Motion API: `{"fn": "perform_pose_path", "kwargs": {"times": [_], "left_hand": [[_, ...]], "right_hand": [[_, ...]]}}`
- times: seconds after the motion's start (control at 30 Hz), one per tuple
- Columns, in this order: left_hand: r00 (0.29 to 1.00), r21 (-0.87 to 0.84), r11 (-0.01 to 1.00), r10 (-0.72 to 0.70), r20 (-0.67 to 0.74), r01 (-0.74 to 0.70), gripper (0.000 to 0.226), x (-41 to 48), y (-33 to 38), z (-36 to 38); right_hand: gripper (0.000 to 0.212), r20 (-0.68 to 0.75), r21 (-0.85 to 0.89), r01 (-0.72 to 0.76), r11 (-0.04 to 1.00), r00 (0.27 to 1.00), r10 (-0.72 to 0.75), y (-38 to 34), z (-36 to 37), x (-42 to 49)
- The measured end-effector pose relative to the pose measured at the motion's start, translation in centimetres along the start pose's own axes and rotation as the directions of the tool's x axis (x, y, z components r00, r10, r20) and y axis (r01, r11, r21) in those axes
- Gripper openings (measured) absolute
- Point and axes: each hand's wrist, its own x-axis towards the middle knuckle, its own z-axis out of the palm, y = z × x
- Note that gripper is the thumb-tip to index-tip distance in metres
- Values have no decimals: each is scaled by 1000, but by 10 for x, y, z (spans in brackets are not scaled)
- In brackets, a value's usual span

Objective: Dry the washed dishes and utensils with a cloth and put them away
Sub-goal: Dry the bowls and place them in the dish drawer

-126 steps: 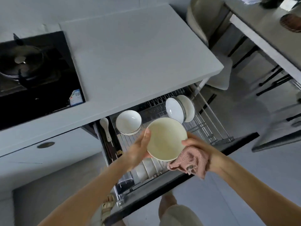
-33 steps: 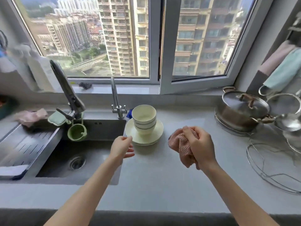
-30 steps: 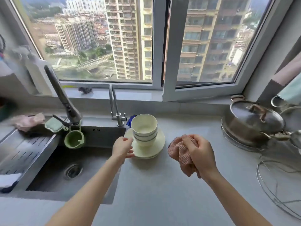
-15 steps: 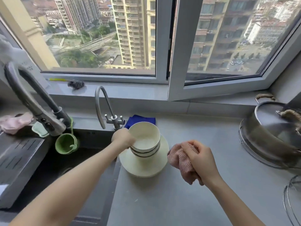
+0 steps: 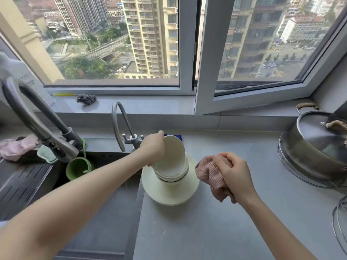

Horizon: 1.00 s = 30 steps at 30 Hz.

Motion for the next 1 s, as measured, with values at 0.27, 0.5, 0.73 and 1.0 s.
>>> {"fn": "perform_pose_path", "kwargs": {"times": [0.27,0.5,0.73,1.0], "left_hand": [[936,377,890,327,-131,-258,70,-26,-7,9],[934,162,956,276,-226,-243,57,-30,-15,9],[991,-822,556,-17,131,119,45,-30,-39,-3],[954,-898,435,234,187,70,54,-47,-62,5]], "right_hand": [[13,-62,-18,15,1000,998,-16,-7,1,-6],[14,-164,-86,69,994,983,-82,-14,7,-12],[23,-236,-8,149,989,961,-147,-44,33,-22],[46,579,-591,774,226,603,-549,-47,81,-25]]}}
